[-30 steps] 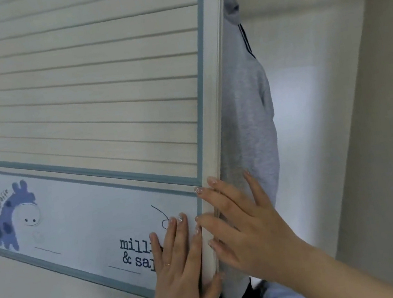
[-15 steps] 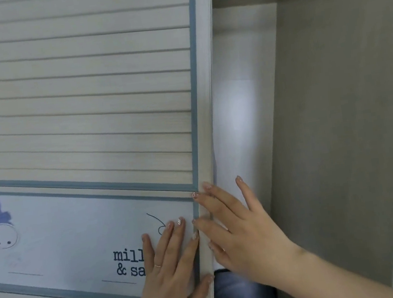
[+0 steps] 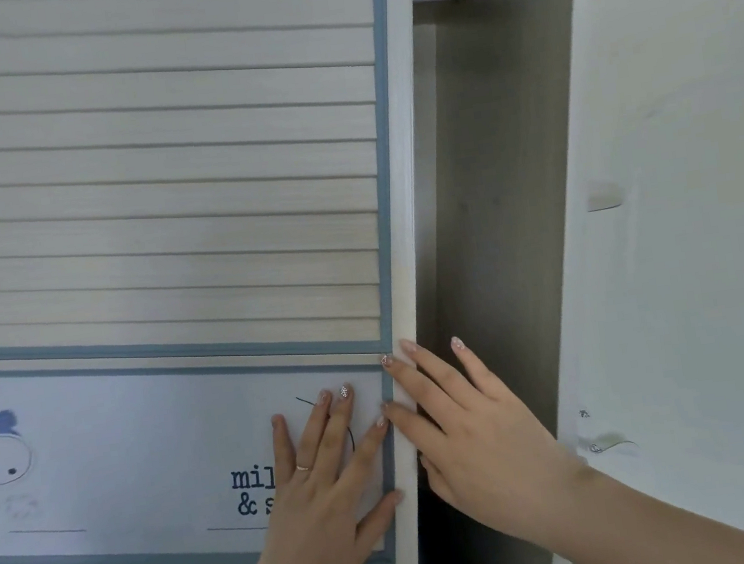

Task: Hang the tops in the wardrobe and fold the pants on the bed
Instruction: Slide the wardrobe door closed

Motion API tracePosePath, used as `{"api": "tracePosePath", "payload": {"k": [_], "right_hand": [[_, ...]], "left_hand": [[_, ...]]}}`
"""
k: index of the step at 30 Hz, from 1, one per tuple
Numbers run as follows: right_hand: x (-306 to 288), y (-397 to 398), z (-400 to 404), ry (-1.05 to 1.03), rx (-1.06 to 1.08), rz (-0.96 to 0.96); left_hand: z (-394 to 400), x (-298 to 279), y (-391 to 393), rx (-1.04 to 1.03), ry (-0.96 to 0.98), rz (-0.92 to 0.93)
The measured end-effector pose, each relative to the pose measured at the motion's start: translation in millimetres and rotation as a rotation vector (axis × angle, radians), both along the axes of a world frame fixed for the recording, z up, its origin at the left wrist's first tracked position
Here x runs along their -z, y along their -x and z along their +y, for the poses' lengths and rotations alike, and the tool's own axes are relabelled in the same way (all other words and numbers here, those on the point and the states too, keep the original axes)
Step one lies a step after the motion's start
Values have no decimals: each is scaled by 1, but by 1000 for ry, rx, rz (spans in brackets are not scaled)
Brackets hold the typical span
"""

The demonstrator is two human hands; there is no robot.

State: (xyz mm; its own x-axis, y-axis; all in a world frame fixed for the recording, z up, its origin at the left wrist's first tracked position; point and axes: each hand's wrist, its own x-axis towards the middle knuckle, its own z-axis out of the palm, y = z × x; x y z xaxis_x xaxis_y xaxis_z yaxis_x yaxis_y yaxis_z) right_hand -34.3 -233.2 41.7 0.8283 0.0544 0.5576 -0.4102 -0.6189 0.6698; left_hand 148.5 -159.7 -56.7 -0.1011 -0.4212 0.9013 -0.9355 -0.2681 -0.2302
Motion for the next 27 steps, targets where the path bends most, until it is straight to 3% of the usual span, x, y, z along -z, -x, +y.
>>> {"api": "tracePosePath", "payload": {"k": [9, 27], "right_hand": [[4, 48, -22, 11, 117, -1], [7, 95, -45, 106, 212, -10]], "left_hand": [[-32, -6, 57, -45, -112, 88], [-68, -1, 100, 47, -101, 76]]}}
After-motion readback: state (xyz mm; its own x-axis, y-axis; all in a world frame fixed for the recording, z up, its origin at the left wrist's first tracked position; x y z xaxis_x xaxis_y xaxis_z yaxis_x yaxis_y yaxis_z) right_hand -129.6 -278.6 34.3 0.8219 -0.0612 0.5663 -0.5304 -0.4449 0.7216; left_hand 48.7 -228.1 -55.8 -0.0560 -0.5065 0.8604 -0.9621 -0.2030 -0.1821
